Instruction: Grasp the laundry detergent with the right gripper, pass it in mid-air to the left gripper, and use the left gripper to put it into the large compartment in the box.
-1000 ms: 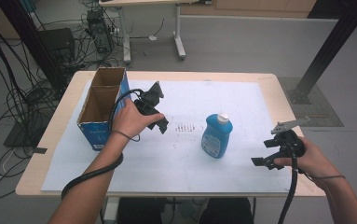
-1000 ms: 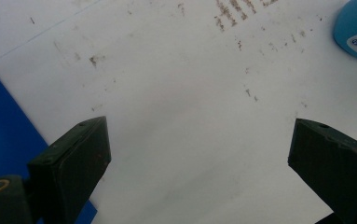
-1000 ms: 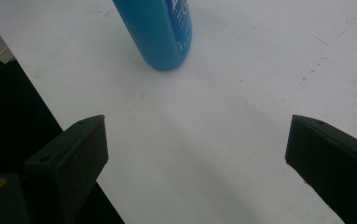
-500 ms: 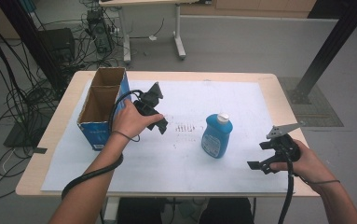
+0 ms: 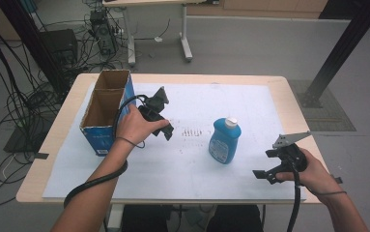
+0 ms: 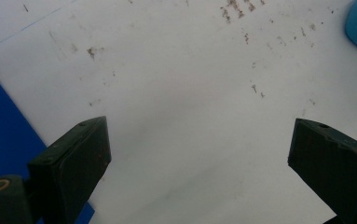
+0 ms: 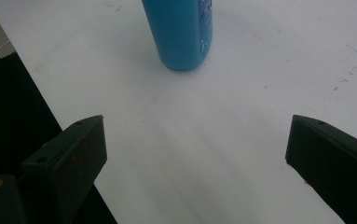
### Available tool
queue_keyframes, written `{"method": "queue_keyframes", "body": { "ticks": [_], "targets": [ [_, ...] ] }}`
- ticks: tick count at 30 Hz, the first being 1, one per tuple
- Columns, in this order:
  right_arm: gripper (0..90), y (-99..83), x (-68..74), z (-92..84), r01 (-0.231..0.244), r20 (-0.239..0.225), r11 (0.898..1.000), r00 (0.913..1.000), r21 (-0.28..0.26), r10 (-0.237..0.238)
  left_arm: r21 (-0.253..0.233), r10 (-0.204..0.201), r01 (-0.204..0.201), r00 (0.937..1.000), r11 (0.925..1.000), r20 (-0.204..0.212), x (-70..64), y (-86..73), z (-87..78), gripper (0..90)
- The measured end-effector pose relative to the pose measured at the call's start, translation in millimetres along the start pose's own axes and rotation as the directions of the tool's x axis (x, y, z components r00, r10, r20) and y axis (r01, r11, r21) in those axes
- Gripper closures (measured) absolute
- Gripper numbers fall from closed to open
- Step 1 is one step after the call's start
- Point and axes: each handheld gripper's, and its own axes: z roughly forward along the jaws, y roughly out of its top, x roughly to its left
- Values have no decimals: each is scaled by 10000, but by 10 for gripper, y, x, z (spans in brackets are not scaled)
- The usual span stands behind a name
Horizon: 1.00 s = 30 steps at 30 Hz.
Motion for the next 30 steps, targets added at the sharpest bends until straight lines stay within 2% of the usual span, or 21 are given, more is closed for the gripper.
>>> {"method": "queue_keyframes", "body": {
  "ticks": [21, 30],
  "targets": [
    [50, -96, 77, 95, 151, 128, 9993, 9998, -344, -146, -113, -68, 69, 10000, 9999, 70, 15, -26, -4, 61],
    [49, -181, 88, 148, 96, 128, 9976, 9999, -692, -87, -76, -49, 49, 10000, 10000, 34, 22, -29, -8, 62]
  ]
}}
